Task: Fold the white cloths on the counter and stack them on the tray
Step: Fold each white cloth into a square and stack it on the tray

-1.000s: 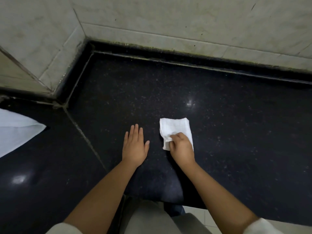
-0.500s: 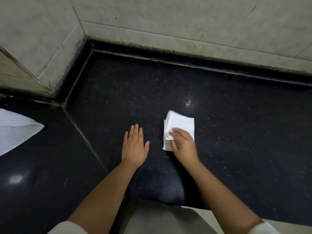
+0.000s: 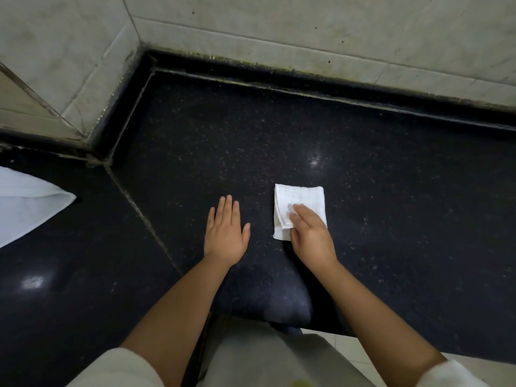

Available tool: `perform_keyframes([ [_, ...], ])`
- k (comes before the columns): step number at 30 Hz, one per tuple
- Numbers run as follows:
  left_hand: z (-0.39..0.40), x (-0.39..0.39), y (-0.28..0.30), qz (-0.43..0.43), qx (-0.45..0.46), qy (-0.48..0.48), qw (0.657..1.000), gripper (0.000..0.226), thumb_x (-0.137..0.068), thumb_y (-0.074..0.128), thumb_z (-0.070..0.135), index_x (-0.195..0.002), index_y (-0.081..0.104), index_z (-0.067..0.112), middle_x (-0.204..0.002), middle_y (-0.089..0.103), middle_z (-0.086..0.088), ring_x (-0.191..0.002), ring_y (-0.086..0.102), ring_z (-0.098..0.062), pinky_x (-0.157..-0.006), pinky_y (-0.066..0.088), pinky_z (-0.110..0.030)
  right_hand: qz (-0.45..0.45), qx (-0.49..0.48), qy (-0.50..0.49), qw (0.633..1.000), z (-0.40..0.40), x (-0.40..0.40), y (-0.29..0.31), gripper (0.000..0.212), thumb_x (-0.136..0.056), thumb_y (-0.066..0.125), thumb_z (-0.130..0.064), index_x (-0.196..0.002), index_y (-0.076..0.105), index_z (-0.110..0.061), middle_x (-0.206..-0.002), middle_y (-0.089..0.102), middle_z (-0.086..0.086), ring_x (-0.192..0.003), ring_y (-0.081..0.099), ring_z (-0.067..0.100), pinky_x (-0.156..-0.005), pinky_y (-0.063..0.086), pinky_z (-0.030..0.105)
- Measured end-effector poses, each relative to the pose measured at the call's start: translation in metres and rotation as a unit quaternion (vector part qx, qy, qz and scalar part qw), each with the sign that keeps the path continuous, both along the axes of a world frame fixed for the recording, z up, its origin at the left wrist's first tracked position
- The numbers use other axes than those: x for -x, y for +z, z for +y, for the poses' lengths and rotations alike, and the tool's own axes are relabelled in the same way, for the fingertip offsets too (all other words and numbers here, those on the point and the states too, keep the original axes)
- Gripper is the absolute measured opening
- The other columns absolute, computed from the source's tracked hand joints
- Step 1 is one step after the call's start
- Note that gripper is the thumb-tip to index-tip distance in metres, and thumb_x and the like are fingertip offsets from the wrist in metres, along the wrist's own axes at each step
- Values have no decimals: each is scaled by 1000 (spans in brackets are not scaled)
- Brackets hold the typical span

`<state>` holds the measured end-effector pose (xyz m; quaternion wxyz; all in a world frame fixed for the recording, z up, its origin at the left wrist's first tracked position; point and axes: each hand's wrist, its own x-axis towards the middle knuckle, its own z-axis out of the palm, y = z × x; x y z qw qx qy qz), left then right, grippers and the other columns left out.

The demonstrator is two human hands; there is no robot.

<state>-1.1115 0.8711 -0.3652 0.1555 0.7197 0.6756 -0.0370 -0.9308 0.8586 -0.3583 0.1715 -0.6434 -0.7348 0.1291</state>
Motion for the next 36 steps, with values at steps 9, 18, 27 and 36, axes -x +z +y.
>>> perform_keyframes([
  [9, 1, -1, 6, -9, -31, -38, 999, 59, -100, 27, 34, -148, 7, 6, -157, -2, -11, -145, -5, -23, -117, -2, -40, -75, 7, 106, 991, -11, -16, 3, 45, -80, 49, -27, -109, 63, 5, -117, 64, 21, -109, 60, 38, -94, 35, 53],
  [18, 0, -52, -1, -104, -161, -306, 932, 30, -67, 72, 36, -88, 72, 14, -91, 70, 0, -84, 66, -18, -87, 38, -28, -133, 4, 93, 987, -17, -59, 13, 50, -33, 84, 8, -79, 74, -7, -84, 72, 10, -66, 68, 28, -54, 56, 31],
  [27, -1, -65, 9, -19, -164, -295, 941, 26, -44, 83, 17, -64, 65, 17, -61, 60, 3, -57, 60, -16, -68, 41, -24, -71, 36, 99, 992, -7, -71, 29, 17, -62, 55, -2, -70, 70, -2, -65, 68, 10, -55, 61, 30, -51, 55, 38],
  [36, -39, -208, 95, -89, -163, -406, 895, 24, -88, 42, 19, -92, 65, 14, -78, 63, -1, -70, 59, -20, -60, 44, -25, 96, 20, -61, 993, -103, -220, 91, 31, -78, 62, -2, -108, 65, -6, -89, 57, 3, -83, 51, 13, -74, 35, 14],
])
